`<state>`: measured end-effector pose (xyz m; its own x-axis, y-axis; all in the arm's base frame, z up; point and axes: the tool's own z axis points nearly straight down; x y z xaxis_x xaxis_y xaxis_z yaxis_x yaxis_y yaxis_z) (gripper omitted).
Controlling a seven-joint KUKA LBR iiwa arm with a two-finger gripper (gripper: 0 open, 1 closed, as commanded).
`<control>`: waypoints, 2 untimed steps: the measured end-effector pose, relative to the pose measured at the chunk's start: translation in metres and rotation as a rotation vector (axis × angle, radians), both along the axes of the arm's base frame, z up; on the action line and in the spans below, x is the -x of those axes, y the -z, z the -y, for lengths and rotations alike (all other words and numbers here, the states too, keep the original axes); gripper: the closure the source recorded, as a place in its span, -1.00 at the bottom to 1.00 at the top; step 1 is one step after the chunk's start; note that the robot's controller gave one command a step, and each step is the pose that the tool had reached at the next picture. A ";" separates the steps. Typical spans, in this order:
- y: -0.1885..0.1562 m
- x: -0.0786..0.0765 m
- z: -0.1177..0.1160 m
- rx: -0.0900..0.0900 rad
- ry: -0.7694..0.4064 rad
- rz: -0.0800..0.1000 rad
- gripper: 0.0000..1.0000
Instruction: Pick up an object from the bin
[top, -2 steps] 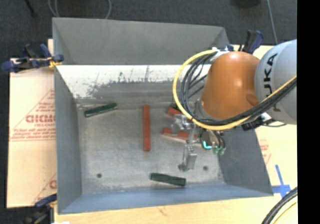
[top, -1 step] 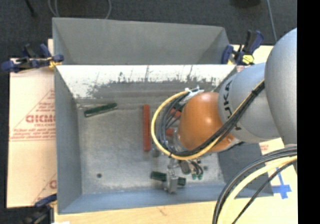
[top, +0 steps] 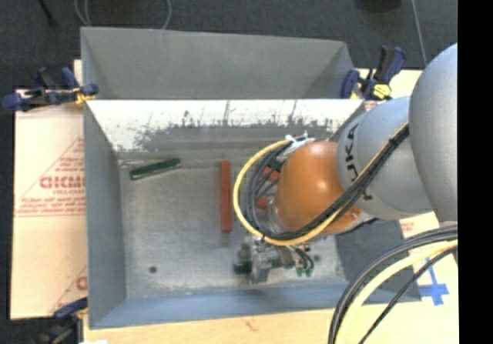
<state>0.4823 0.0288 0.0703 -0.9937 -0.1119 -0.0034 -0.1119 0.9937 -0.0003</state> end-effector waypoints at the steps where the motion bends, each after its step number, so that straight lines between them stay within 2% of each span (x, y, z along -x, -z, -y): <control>1: -0.157 -0.002 -0.038 -0.001 -0.036 0.008 1.00; 2: -0.169 -0.031 -0.017 0.001 -0.198 0.003 1.00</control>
Offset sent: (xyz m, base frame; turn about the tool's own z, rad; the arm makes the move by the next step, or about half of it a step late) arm -0.0007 0.0380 0.1519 -0.0310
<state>0.5135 0.0462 0.2393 -0.9521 -0.3057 -0.0057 -0.3057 0.9521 -0.0023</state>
